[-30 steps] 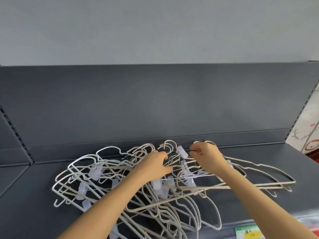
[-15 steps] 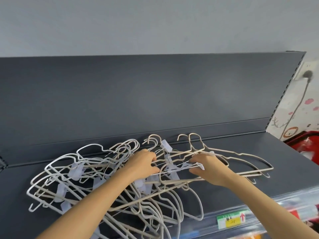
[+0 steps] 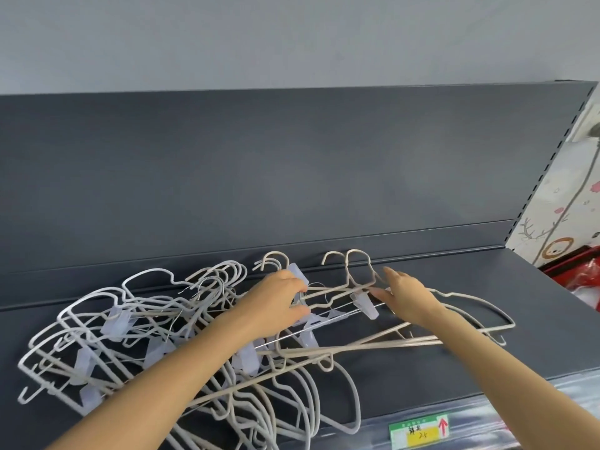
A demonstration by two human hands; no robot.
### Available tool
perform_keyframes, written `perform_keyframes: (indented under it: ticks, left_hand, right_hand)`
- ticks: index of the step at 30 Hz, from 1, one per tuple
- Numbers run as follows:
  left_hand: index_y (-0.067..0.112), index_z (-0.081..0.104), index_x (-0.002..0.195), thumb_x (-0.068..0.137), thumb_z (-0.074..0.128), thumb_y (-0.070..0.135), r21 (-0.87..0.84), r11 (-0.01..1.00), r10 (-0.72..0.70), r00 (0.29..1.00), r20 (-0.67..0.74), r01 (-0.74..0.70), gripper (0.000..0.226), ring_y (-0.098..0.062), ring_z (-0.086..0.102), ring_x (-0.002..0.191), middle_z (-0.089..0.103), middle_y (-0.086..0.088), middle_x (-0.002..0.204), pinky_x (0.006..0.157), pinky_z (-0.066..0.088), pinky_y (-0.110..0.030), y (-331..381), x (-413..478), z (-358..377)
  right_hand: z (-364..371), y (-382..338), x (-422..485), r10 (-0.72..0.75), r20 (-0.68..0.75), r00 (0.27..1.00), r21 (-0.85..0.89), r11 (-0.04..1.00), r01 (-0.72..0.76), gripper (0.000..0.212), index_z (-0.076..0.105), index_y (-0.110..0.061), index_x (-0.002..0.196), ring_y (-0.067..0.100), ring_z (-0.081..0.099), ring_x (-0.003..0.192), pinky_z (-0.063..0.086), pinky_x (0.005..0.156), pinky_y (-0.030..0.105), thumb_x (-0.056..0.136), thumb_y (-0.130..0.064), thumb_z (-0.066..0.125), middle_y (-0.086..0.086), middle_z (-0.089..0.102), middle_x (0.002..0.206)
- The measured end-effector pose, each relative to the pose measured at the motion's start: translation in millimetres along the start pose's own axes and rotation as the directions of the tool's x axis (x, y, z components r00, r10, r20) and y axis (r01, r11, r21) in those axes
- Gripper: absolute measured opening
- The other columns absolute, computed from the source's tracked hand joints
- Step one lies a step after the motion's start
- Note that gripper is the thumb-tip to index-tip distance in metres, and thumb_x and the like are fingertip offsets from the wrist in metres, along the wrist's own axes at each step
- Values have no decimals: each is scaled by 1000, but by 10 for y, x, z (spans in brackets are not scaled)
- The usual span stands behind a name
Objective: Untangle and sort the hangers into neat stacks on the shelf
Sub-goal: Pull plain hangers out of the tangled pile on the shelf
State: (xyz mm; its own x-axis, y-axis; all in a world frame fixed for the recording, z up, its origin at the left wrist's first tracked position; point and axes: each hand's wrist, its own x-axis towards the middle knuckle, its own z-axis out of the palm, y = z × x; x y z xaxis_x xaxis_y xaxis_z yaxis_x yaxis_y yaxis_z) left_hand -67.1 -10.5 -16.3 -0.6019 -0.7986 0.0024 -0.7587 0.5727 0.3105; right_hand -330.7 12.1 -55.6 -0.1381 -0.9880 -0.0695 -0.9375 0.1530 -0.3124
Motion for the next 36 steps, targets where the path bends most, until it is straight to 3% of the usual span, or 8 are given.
perform_keyframes:
  ticks: [2,9,14,20,25,30,33,36]
  left_hand:
    - [20,46,138,93,53,37,-1,1000,14,999,31,-14,49,-14,40,129,40,3,143,103,35,-29,62,76,26]
    - [21,45,139,93,52,35,39,998,37,996,78,-40,48,-15,39,129,45,2,141,103,36,-31,150,234,142]
    - [18,52,134,94,53,32,39,998,54,998,45,-56,42,-16,38,129,47,2,138,105,35,-31,119,278,166]
    - [18,49,134,95,53,29,-23,998,53,977,-208,-59,40,-9,36,127,40,6,138,102,29,-21,84,231,77]
    - [11,53,109,96,46,16,-102,992,-115,875,-471,75,16,-11,45,99,42,4,110,84,35,-21,-18,133,-93]
    - [15,53,99,98,40,16,-133,947,-318,911,-263,292,13,-12,52,89,57,0,105,74,39,-26,-341,58,-199]
    - [18,60,96,96,45,21,-120,936,-340,938,-72,330,16,-21,63,88,67,-2,98,78,52,-38,-452,6,-220]
    - [11,64,92,96,43,19,-132,942,-306,952,32,307,23,-29,66,88,70,-12,93,81,51,-43,-446,3,-255]
  right_hand:
    - [12,47,66,29,48,998,-24,999,-28,28,38,-20,82,21,44,73,39,84,41,94,-44,47,-9,42,72]
    - [17,258,196,-74,90,993,16,997,73,23,51,-14,72,25,49,73,36,61,32,89,-26,60,3,50,76]
    - [-29,320,153,-136,9,991,117,984,134,30,40,-23,66,21,47,64,36,58,28,93,-15,50,-2,51,70]
    - [-231,351,150,-152,-122,981,213,961,175,18,52,-16,75,22,58,72,48,70,40,91,-10,47,-6,64,72]
    - [-385,304,98,-216,-231,949,233,934,270,17,56,-14,78,22,60,70,49,68,41,93,-12,50,-4,64,70]
    - [-457,241,59,-228,-298,927,249,919,306,17,57,-16,77,16,59,67,48,65,34,92,-10,54,-4,65,71]
    - [-509,196,59,-224,-326,918,242,919,310,17,56,-18,78,12,55,62,41,57,26,92,-10,55,-3,64,73]
    - [-555,187,98,-179,-330,927,240,934,266,17,56,-18,78,20,58,70,43,63,33,92,-8,54,-2,66,75]
